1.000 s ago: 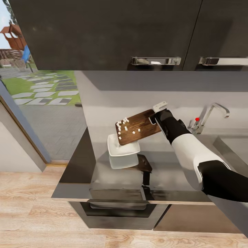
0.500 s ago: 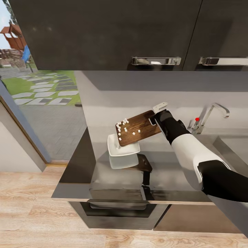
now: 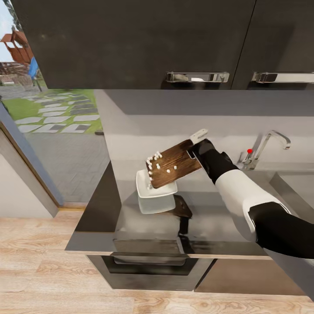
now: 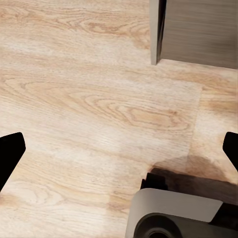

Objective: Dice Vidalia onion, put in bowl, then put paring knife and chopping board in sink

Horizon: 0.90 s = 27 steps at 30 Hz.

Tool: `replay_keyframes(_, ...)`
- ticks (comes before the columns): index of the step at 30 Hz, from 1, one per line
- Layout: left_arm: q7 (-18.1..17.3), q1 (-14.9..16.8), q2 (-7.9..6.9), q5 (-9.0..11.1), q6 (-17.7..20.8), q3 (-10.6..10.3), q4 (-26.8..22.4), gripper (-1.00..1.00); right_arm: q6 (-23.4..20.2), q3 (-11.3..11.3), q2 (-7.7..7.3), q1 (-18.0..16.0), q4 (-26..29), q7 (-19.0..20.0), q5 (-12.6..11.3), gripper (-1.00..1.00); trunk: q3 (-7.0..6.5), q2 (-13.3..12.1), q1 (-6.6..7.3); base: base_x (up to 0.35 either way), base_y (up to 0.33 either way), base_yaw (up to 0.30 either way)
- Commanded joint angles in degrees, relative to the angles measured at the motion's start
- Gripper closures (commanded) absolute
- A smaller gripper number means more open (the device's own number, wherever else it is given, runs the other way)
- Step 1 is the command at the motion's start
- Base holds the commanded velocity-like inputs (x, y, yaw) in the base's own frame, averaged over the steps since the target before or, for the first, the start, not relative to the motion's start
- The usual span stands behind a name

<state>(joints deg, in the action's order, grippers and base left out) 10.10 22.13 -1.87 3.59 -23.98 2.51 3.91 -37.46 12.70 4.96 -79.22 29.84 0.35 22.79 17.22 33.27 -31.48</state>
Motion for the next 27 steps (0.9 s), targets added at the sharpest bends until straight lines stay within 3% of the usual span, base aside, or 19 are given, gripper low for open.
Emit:
replay_keyframes(1, -0.16, 0.1, -0.03, 0.29, -0.46, 0.21, 0.24, -1.0, -0.33, 0.8, -0.03, -0.06, 0.04, 0.03, 0.3, 1.0, 0.08, 0.08, -0.02, 0.0, 0.0, 0.0)
replay_keyframes(27, -0.16, 0.1, -0.07, 0.28, -0.46, 0.21, 0.23, -1.0, -0.43, 1.94, -0.14, -0.06, 0.1, -0.07, 0.46, 1.0, 0.08, 0.08, -0.02, 0.0, 0.0, 0.0)
